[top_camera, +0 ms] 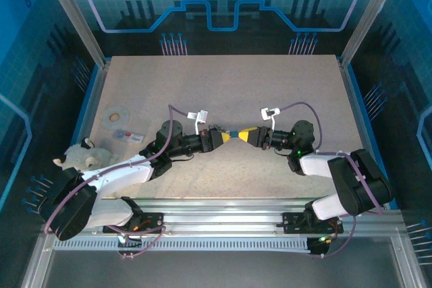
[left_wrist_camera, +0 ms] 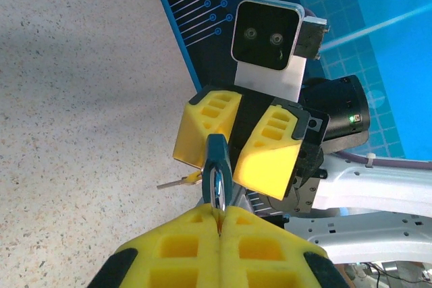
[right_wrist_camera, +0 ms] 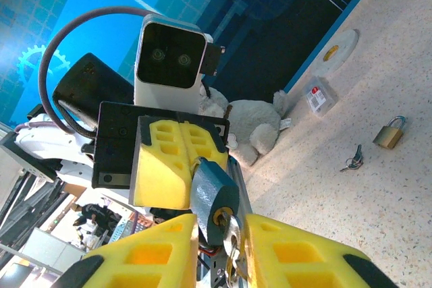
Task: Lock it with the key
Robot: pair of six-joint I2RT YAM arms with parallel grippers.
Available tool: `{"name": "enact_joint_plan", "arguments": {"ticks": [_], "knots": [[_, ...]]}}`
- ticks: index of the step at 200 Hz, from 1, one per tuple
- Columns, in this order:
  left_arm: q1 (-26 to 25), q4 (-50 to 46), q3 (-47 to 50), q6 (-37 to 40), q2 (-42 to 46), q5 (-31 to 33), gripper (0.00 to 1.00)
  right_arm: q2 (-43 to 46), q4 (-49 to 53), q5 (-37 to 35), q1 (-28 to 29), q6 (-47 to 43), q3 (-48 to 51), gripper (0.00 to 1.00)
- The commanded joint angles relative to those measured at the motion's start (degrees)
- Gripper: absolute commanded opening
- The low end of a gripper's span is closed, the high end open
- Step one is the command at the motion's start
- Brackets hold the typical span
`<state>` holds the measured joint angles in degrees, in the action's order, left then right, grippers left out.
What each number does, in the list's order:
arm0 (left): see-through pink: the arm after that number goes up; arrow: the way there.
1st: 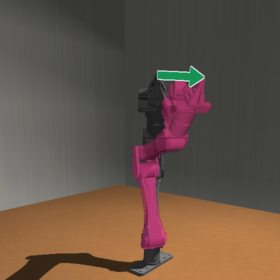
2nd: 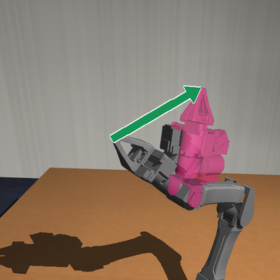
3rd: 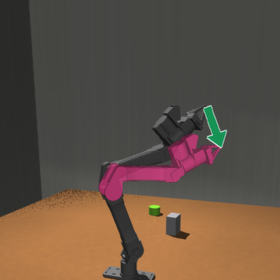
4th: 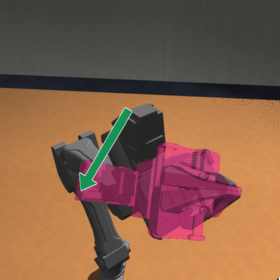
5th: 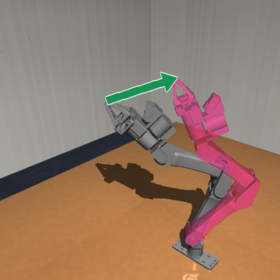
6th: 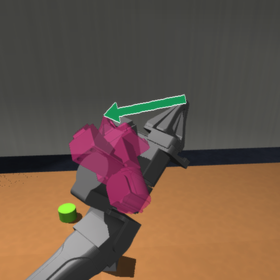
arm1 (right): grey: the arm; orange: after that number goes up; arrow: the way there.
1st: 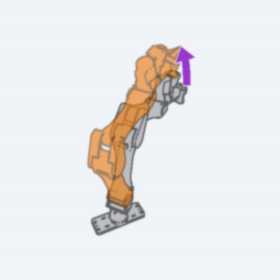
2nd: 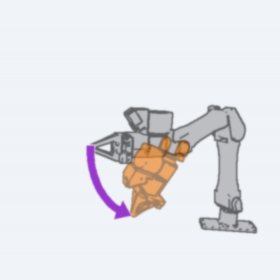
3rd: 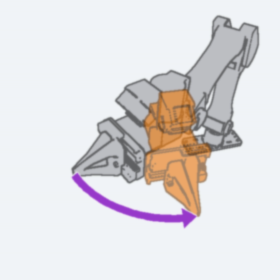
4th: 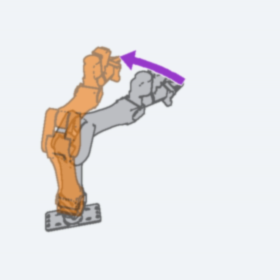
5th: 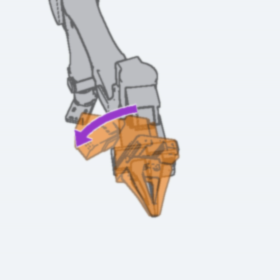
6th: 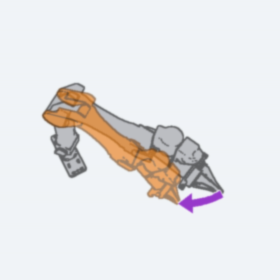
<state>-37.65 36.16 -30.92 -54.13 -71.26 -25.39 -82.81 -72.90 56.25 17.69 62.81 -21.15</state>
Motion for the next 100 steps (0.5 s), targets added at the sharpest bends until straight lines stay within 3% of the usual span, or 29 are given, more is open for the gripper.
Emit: {"name": "enact_joint_plan", "arguments": {"ticks": [1,100], "knots": [[0.39,2.51,0.64,-0.68,0.4,-1.08,0.0,-0.32,-1.17,1.15,0.83,-0.14,-1.44,0.22],[0.39,3.04,1.21,-0.8,0.95,-1.22,0.0,1.59,2.52,0.18,0.76,-2.42,-1.27,0.08]]}}
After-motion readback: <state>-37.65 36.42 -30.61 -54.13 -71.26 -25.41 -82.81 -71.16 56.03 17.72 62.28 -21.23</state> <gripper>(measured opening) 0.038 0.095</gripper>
